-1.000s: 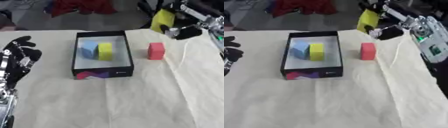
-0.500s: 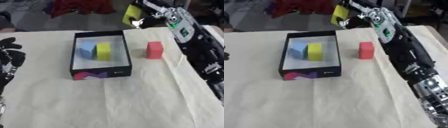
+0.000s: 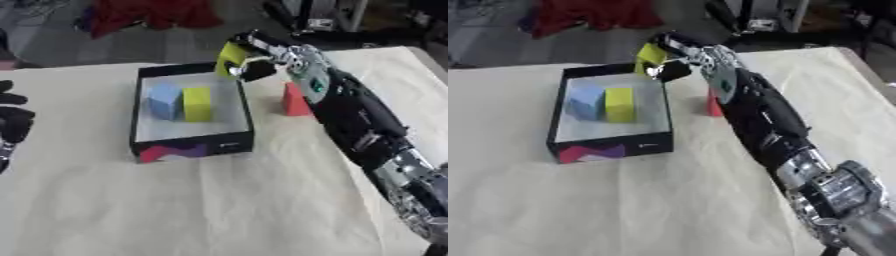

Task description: Pick up objects on the table and place them in the box.

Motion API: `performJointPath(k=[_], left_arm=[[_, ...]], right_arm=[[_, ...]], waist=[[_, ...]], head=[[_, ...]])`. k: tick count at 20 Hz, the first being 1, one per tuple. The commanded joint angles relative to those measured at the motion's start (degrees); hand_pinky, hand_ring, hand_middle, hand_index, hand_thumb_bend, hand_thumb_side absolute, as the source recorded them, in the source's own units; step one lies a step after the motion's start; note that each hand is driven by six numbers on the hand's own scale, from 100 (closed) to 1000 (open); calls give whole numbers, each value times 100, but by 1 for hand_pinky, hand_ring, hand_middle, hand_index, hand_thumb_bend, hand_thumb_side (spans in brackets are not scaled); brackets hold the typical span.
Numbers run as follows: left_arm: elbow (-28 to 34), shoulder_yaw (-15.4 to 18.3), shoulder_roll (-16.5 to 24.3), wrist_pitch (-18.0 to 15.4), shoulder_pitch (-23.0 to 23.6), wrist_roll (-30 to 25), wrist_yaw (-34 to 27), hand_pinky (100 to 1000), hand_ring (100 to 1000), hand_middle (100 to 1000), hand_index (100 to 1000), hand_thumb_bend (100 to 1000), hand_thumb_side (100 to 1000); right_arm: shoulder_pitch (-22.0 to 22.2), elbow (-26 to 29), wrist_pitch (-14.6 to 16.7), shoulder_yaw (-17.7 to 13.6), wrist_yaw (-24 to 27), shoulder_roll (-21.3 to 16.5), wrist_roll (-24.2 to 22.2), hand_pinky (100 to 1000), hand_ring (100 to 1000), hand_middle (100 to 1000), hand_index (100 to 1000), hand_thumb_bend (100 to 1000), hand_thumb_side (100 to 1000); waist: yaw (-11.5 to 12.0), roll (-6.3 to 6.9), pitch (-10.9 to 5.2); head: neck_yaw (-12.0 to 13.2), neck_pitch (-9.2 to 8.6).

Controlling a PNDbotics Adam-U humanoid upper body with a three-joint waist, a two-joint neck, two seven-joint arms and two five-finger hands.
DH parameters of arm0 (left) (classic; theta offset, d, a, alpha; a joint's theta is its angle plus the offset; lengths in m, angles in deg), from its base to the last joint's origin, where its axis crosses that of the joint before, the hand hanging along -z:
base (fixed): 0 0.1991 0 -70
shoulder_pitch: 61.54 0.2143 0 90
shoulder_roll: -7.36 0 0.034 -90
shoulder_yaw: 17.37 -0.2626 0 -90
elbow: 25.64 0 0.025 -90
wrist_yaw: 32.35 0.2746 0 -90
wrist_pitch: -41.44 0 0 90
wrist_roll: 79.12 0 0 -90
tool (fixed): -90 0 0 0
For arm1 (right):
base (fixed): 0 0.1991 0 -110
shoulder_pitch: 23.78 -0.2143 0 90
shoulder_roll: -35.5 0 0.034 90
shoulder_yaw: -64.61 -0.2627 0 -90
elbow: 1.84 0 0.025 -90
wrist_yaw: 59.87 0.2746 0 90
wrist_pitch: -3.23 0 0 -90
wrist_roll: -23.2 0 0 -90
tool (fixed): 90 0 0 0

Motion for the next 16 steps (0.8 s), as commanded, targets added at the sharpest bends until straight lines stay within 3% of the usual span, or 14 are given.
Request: performJointPath(k=[1,3,8,9,10,11,14,16], left_arm=[[128,-10,48,-9,-91,-20,-43,602,566,596,802,864,651],[131,-12,47,-9,-87,-24,-44,601,566,596,802,865,651],[132,-6,56,-6,-78,-24,-41,601,566,597,802,864,651],[132,-2,61,-5,-73,-22,-41,601,566,597,802,864,651],[130,4,64,-3,-67,-17,-39,601,566,596,802,865,651],[126,8,67,0,-62,-14,-37,601,566,597,802,865,651],[117,23,83,1,-40,-3,-25,601,566,596,802,865,651],[110,36,96,3,-26,4,-15,601,566,597,802,866,652]], right_arm=[[-134,108,238,73,-5,59,-182,858,843,874,984,346,640],[-128,212,357,149,35,99,-345,875,864,922,996,367,666],[-132,561,448,241,330,33,-431,881,868,928,996,352,665],[-140,622,412,231,390,-15,-400,881,865,921,994,348,661],[-150,671,355,197,460,-89,-346,879,863,914,992,261,664],[-159,707,294,169,521,-167,-295,878,860,904,990,340,649],[-165,681,73,2,685,-476,-141,868,830,825,977,324,646],[-149,557,-68,-131,841,-676,-51,868,828,825,975,320,643]], waist=[[-2,79,-31],[-12,78,-32],[-55,68,-26],[-65,65,-25],[-82,59,-27],[-96,53,-29],[-162,25,-40],[-212,2,-49]], head=[[-27,-10],[-32,-10],[-30,-10],[-25,-10],[-8,-10],[8,-10],[76,-10],[123,-10]])
